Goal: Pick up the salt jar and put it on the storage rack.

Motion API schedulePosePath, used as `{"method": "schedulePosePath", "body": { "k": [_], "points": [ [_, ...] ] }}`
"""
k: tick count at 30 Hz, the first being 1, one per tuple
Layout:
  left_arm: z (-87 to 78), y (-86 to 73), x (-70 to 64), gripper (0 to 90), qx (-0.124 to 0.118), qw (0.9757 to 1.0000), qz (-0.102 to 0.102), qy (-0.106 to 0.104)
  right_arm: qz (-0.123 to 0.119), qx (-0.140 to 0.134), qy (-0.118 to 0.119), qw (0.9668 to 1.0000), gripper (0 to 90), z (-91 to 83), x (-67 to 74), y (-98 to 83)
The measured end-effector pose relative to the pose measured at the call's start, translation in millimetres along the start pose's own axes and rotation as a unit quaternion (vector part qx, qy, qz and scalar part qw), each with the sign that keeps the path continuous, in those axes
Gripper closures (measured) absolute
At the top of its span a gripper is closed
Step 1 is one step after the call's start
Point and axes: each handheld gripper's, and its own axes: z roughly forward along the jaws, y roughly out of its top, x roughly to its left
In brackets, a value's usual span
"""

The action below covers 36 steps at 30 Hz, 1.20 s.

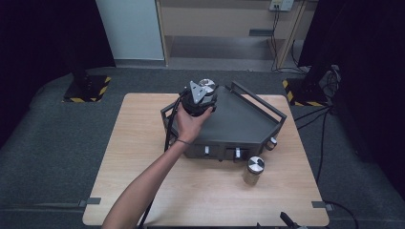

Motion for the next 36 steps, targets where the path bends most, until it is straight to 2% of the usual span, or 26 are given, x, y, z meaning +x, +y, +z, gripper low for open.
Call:
{"method": "schedulePosePath", "body": {
  "k": [3, 8, 9, 14, 17, 20, 22, 24, 28, 31, 34, 36],
  "points": [
    [10.5, -6.1, 3.2, 30.0, 0.012, 0.9999, -0.007, 0.007, 0.0, 0.0, 0.001, 1.0, 6.2, 0.3, -0.1, 0.2],
    [18.0, -10.6, 5.6, 30.0, 0.019, 0.9998, -0.009, 0.006, 0.0, 0.002, 0.003, 1.0, 6.3, 0.6, -0.4, 0.5],
    [20.5, -12.2, 6.9, 30.0, 0.021, 0.9996, -0.02, 0.005, 0.001, 0.001, 0.003, 1.0, 6.3, 0.6, -0.4, 0.6],
    [24.3, -14.9, 7.2, 30.0, 0.028, 0.9994, -0.018, 0.005, 0.0, 0.001, 0.004, 1.0, 6.3, 0.5, -0.5, 0.7],
    [27.3, -21.3, 8.8, 30.0, 0.033, 0.9988, -0.035, 0.003, 0.0, 0.001, 0.004, 1.0, 6.3, 0.5, -0.5, 0.7],
    [28.6, -23.9, 8.6, 30.0, 0.038, 0.9987, -0.034, 0.005, 0.0, 0.001, 0.004, 1.0, 6.3, 0.4, -0.5, 0.7],
    [30.0, -27.2, 9.5, 30.0, 0.043, 0.9983, -0.04, 0.003, 0.0, 0.001, 0.004, 1.0, 6.3, 0.5, -0.6, 0.6],
    [29.6, -30.4, 11.0, 30.0, 0.038, 0.9977, -0.056, 0.004, 0.0, 0.001, 0.004, 1.0, 6.3, 0.6, -0.6, 0.7],
    [29.6, -30.5, 10.7, 29.9, 0.037, 0.998, -0.05, 0.002, 0.0, 0.002, 0.004, 1.0, 6.3, 1.0, -0.6, 0.9],
    [29.9, -30.5, 13.3, 29.9, 0.038, 0.9975, -0.06, 0.0, -0.001, 0.002, 0.005, 1.0, 6.3, 1.5, -0.4, 1.0],
    [29.7, -29.8, 13.3, 29.7, 0.039, 0.9976, -0.056, -0.001, -0.002, 0.002, 0.005, 1.0, 6.3, 1.6, -0.1, 0.9],
    [29.5, -29.7, 13.7, 25.3, 0.039, 0.9976, -0.058, -0.002, -0.002, 0.002, 0.005, 1.0, 6.3, 1.5, 0.0, 0.9]
  ]
}}
